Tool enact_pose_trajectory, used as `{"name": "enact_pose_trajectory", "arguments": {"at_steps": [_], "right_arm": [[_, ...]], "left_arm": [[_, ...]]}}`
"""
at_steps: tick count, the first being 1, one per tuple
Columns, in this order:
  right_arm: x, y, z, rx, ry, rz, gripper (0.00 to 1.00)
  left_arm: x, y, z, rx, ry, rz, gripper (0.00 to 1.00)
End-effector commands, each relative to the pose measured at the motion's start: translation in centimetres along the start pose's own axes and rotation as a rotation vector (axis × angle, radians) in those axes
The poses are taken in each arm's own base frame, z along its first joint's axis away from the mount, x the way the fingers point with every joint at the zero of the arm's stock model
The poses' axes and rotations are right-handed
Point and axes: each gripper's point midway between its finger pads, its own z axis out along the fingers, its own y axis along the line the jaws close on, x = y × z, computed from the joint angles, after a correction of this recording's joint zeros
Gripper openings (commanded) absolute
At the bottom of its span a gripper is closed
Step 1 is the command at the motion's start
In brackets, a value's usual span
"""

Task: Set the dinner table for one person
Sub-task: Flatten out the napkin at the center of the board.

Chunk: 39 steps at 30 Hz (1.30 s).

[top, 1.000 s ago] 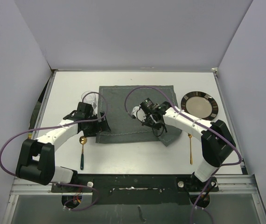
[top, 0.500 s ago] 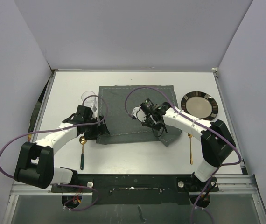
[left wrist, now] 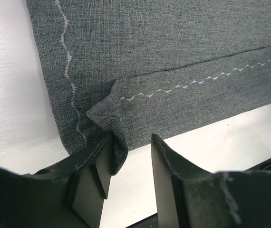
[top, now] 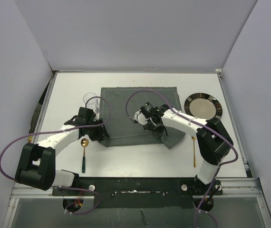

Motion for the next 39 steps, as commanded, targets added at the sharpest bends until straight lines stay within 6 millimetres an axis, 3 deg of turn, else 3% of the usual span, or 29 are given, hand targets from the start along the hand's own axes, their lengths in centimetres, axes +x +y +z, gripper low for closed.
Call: {"name": "enact_pose_trajectory", "arguments": {"at_steps": [1,7,15,25,39], "right_arm": [[-1.6,-1.1,0.4,0.025,-0.015,0.046,0.01],[-2.5,-1.5,0.6,0.028,-0.030,0.056,0.17],[-2.0,-1.5,0.6,0.043,-0.033,0.037,0.26],[-0.6,-1.6,0.7,0.042,-0.031,0.042,0.27],[-0.1,-1.9,1.0,0.035,-0.031,0.039,0.26]], "left_arm": [[-1.3,-1.0,-0.1,0.052,-0.040,0.035,0.35],[-1.1,-0.9,-0.7,0.055,-0.053,0.029,0.35],[-0.6,-0.9,-1.2,0.060,-0.060,0.027,0.35],[-0.3,-0.9,-1.8,0.064,-0.067,0.023,0.36],[0.0,-0.8,-1.5,0.073,-0.067,0.021,0.36]]}}
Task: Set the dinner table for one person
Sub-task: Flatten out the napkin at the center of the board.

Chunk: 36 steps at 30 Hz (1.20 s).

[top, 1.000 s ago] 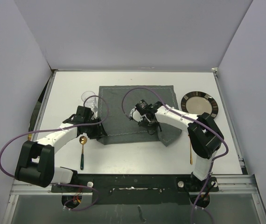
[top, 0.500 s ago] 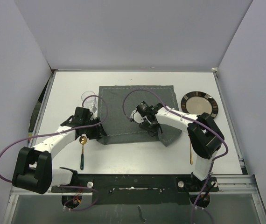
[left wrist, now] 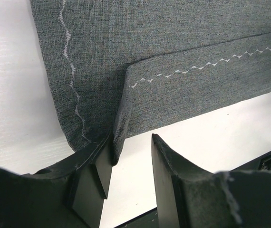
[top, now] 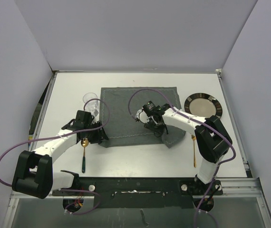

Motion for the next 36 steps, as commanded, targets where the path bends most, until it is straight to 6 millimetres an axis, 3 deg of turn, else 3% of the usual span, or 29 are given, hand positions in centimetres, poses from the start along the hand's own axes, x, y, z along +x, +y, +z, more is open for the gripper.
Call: {"name": "enact_pose_trajectory", "arguments": {"at_steps": [1,28,34,36], "right_arm": [[-0.8,-0.8,-1.0,0.029,-0.052,0.000,0.26],[-0.4,0.6,0.9,-0.024,-0.034,0.015,0.26],[-0.3,0.5,1.0,-0.020,-0.039,0.013,0.22],[-0.3,0.5,1.0,-0.021,-0.043,0.015,0.14]], "left_arm": [[-1.2,-1.0,-0.5,0.049,-0.056,0.013,0.35],[-1.0,-1.2,0.3,0.081,-0.052,0.005,0.35],[-1.1,-1.4,0.3,0.092,-0.060,0.010,0.28],[-1.1,-1.4,0.4,0.098,-0.061,0.009,0.25]]}}
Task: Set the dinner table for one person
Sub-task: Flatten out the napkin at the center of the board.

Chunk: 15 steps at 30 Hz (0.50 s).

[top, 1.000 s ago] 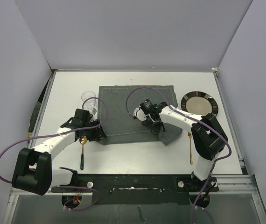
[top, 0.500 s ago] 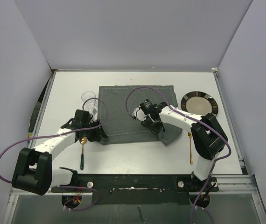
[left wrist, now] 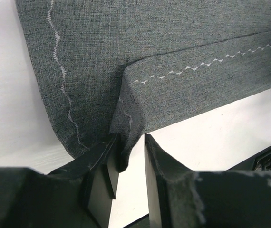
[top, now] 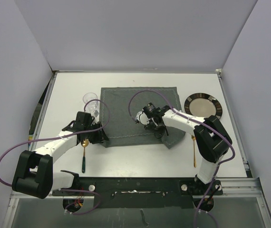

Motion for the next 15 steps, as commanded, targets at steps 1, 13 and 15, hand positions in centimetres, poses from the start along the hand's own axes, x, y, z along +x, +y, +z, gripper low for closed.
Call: {"name": "enact_pose_trajectory", "arguments": {"at_steps": [1,13,15], "right_arm": [[-0.6,-0.6,0.0,0.011,-0.035,0.014,0.08],[-2.1,-1.1,-5.5,0.006,-0.089,-0.062,0.00],[-2.1,-0.5,-7.2,-0.011,-0.095,-0.110,0.00]], "left_arm": [[-1.4,-1.2,-0.1,0.062,-0.055,0.020,0.23],[-1.8,-1.7,-0.6,0.082,-0.085,0.050,0.04],[-2.1,-1.7,-1.1,0.082,-0.109,0.067,0.00]]}}
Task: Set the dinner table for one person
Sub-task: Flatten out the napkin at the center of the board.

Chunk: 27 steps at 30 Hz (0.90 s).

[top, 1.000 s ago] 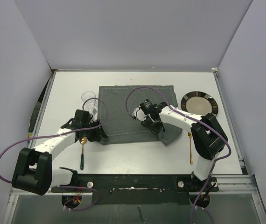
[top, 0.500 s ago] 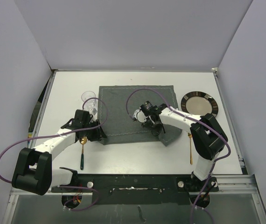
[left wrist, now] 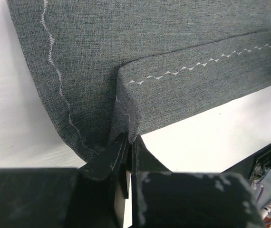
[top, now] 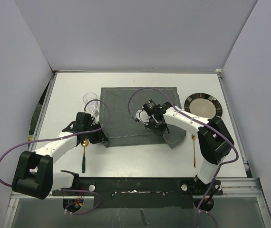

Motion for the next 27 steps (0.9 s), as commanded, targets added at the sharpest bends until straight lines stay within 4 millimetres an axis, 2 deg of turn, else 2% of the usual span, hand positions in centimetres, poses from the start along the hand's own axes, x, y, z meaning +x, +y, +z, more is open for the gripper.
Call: {"name": "enact_pose_trajectory", "arguments": {"at_steps": [1,4,7,9,10,11,12,16,21,27], "right_arm": [[-1.6,0.0,-6.4,0.009,-0.094,-0.102,0.00],[-0.6,1.9,-7.9,-0.044,-0.066,-0.164,0.00],[1.7,4.4,-7.9,-0.138,-0.004,-0.209,0.00],[3.8,6.2,-7.4,-0.201,0.062,-0.240,0.00],[4.9,7.0,-7.1,-0.229,0.097,-0.253,0.00],[6.0,7.9,-6.9,-0.261,0.127,-0.269,0.00],[7.4,9.0,-6.8,-0.302,0.167,-0.284,0.00],[9.9,11.3,-7.0,-0.393,0.226,-0.332,0.00],[9.9,13.9,-8.3,-0.534,0.219,-0.360,0.02],[8.4,17.1,-8.4,-0.646,0.201,-0.393,0.24]], "left_arm": [[-2.2,-1.6,-1.5,0.061,-0.113,0.072,0.00],[-2.3,-2.2,-2.1,0.086,-0.132,0.110,0.00],[-1.9,-2.5,-2.0,0.111,-0.108,0.114,0.02],[-1.6,-2.7,-1.9,0.121,-0.088,0.100,0.17],[-1.4,-2.7,-1.9,0.119,-0.080,0.092,0.40],[-1.3,-2.6,-1.9,0.111,-0.076,0.079,0.86],[-1.2,-2.5,-1.9,0.103,-0.072,0.066,0.96],[-1.1,-2.4,-2.6,0.079,-0.076,0.029,0.98],[-1.4,-3.3,-3.7,0.112,-0.118,0.025,0.98],[-2.0,-3.3,-3.6,0.102,-0.128,0.032,0.98]]}}
